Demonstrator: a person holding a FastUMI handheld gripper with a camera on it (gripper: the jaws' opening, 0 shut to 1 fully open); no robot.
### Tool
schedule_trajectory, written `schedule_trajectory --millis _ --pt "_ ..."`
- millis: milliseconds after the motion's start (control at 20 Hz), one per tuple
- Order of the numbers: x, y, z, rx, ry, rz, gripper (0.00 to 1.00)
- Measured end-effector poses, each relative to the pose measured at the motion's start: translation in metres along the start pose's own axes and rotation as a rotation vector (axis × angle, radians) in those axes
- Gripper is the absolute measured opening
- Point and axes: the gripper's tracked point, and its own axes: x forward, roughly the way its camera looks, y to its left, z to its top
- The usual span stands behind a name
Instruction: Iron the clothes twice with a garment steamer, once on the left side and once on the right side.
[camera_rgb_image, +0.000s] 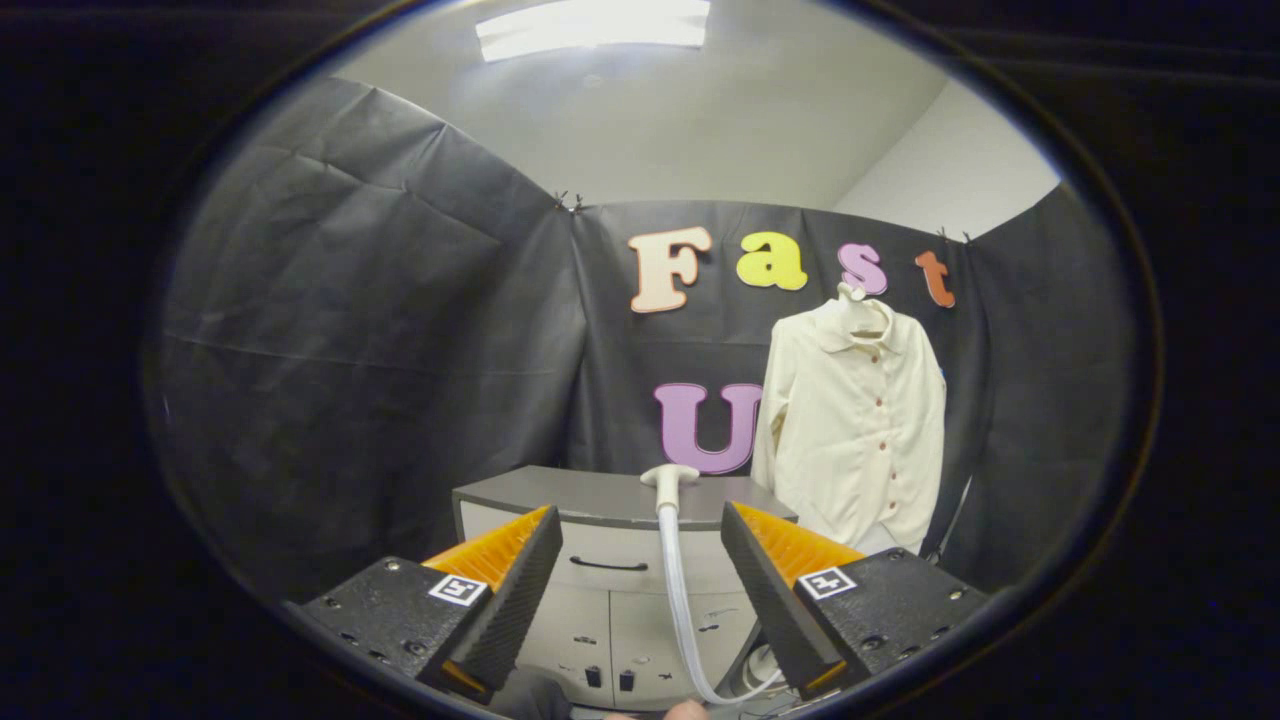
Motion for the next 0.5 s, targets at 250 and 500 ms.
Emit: schedule_trajectory --millis 250,500 --pt "0.027 0.003 -0.006 0.001 0.026 0.012 0.97" --pt "0.068 -0.001 -0.012 -0.004 0.044 0.001 0.97"
